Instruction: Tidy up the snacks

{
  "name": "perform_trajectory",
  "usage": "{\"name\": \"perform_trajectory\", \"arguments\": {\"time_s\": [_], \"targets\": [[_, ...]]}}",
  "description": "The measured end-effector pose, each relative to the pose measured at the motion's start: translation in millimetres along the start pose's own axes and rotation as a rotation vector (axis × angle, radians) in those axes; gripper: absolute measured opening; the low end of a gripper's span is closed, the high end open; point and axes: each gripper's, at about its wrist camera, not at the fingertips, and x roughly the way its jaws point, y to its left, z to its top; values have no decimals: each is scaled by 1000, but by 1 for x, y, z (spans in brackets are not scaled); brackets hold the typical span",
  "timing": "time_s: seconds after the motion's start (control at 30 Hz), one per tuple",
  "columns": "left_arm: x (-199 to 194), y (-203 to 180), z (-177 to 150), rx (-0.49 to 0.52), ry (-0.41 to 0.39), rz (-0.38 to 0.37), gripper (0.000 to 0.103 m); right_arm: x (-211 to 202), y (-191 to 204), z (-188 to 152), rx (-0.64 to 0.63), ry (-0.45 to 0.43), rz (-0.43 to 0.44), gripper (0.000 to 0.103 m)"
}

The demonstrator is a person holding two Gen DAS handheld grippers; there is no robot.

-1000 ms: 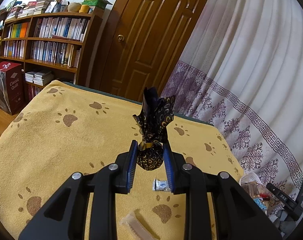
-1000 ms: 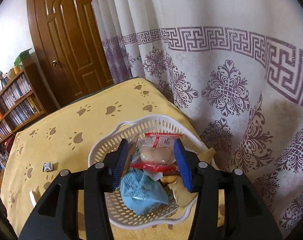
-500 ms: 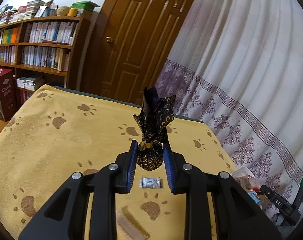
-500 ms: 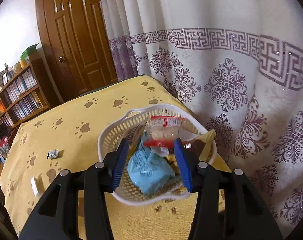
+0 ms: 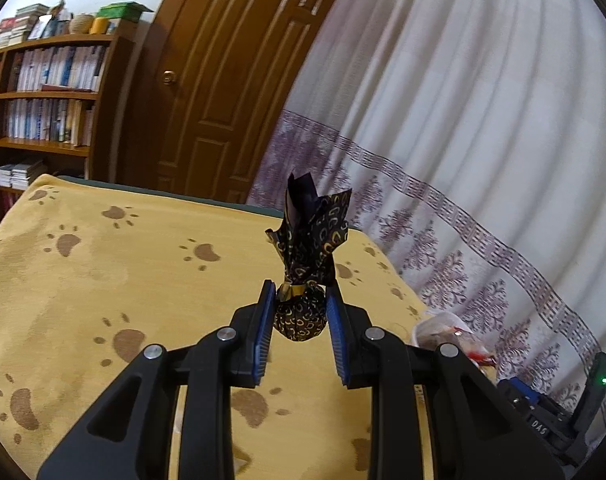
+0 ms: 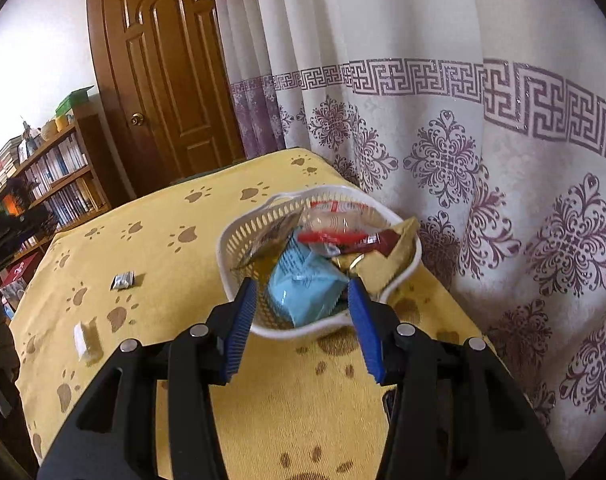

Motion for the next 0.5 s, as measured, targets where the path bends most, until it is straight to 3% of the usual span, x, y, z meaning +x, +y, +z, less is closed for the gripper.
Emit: {"name": "perform_trajectory", "arguments": {"time_s": [0.5], "targets": [[26, -73, -37, 152, 89, -79, 26, -1, -16, -29, 19, 36, 50, 51]]}}
